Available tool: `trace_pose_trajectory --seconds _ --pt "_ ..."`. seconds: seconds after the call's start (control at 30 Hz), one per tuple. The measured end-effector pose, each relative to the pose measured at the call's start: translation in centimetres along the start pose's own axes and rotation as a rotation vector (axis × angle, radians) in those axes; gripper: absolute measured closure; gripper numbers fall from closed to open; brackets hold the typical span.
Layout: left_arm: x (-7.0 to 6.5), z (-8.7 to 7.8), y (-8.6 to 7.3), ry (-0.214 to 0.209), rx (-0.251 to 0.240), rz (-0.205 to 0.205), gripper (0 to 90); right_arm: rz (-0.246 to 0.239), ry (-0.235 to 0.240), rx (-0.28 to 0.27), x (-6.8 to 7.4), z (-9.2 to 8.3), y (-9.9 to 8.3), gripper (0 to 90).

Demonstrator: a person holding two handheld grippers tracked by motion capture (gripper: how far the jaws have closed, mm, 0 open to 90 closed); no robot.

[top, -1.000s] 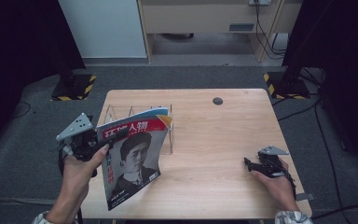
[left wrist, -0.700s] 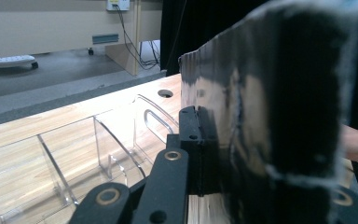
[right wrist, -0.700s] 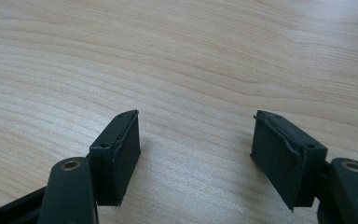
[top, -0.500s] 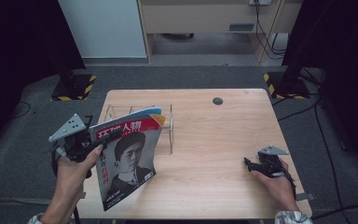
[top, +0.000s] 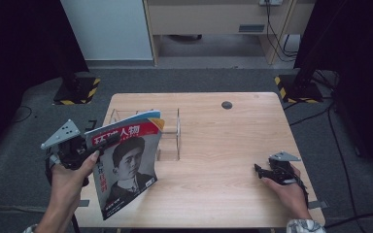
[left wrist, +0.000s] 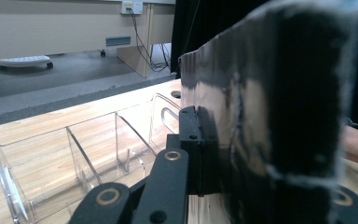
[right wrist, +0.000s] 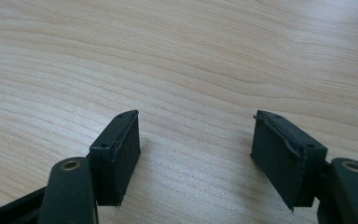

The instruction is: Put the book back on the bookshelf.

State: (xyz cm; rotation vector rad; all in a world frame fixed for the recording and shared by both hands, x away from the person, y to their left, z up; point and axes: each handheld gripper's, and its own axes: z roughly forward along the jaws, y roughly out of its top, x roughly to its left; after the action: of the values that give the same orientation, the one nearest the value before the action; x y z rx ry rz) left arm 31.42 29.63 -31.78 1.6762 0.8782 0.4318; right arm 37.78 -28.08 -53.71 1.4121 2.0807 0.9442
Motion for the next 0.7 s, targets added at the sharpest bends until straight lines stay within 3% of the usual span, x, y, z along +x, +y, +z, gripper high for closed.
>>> trace_pose_trajectory --seconds 0.7 --pt "0.9 -2.1 -0.3 0.032 -0.023 -0.017 86.7 0.000 0.000 0.000 0.0 0.0 0.0 32.4"
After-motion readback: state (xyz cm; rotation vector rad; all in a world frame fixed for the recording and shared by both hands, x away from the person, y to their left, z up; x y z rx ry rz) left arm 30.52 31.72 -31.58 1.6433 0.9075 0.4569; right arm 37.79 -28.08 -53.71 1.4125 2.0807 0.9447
